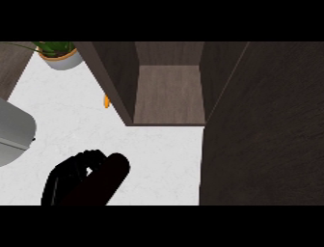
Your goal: Pick up the wine, place it into the cabinet and close the cabinet
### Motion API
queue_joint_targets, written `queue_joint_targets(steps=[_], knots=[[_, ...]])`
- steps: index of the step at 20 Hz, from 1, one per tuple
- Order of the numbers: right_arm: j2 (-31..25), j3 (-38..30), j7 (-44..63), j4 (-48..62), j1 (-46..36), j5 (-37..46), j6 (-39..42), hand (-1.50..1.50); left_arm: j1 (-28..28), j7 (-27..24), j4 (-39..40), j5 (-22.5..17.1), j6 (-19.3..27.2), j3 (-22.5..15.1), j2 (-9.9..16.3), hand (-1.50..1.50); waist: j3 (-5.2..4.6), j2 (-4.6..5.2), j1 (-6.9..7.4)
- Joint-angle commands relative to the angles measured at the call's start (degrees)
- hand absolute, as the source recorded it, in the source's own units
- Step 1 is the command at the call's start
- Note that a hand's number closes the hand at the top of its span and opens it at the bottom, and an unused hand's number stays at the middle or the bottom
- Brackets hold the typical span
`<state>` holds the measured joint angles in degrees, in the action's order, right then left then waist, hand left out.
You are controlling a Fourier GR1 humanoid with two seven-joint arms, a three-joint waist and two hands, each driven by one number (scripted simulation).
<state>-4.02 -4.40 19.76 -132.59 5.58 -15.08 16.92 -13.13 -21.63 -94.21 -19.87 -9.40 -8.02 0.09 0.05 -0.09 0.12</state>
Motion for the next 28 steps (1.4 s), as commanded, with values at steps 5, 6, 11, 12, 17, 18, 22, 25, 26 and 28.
queue_joint_targets(steps=[5,6,11,12,17,18,22,25,26,28], knots=[[1.96,2.39,0.43,-1.23,0.66,2.36,-1.12,-1.50,11.51,7.69,-2.22,-1.91,14.68,-5.84,-0.09,1.50,-0.05,0.07,-0.34],[0.49,1.34,4.49,-0.30,-4.40,2.17,-3.67,-1.50,11.89,11.44,-4.35,-2.74,14.89,-4.43,-0.09,1.50,-0.05,0.08,-0.13],[0.63,0.17,1.02,2.28,-2.41,0.36,-0.96,-1.50,17.48,9.94,-2.69,0.13,21.89,-8.63,-0.09,1.50,-0.04,0.07,-0.18],[0.50,-0.03,0.39,0.56,-0.80,0.71,-0.24,-1.50,19.44,7.07,0.98,-0.64,22.51,-8.94,-0.09,1.50,-0.05,0.08,-0.32],[0.50,0.24,-1.30,2.47,-0.82,1.12,0.83,-1.50,31.35,11.91,5.17,2.28,30.56,-8.75,-0.09,1.50,-0.03,0.09,-0.58],[-0.08,-0.81,0.67,0.49,-1.89,-0.83,-0.04,-1.50,32.92,7.76,13.61,1.97,24.74,-4.19,-0.09,1.50,-0.05,0.17,-0.73],[0.89,0.41,-2.20,1.52,0.56,1.45,1.08,-1.50,34.42,8.40,13.72,3.61,34.81,-13.85,-0.09,1.50,-0.04,0.11,-0.76],[0.39,1.27,-0.02,1.07,-3.06,3.31,-0.45,-1.50,39.14,5.92,20.54,1.13,36.70,-14.69,-0.09,1.50,-0.06,0.17,-0.79],[0.58,-0.50,-2.87,2.85,-0.14,0.83,1.41,-1.50,33.59,5.75,17.63,3.68,34.41,-14.96,-0.09,1.50,-0.04,0.09,-0.49],[1.20,-0.21,-2.24,1.40,-0.32,1.74,-0.01,-1.50,40.06,5.66,22.58,0.28,36.84,-14.59,-0.09,1.50,-0.05,0.13,-0.70]])
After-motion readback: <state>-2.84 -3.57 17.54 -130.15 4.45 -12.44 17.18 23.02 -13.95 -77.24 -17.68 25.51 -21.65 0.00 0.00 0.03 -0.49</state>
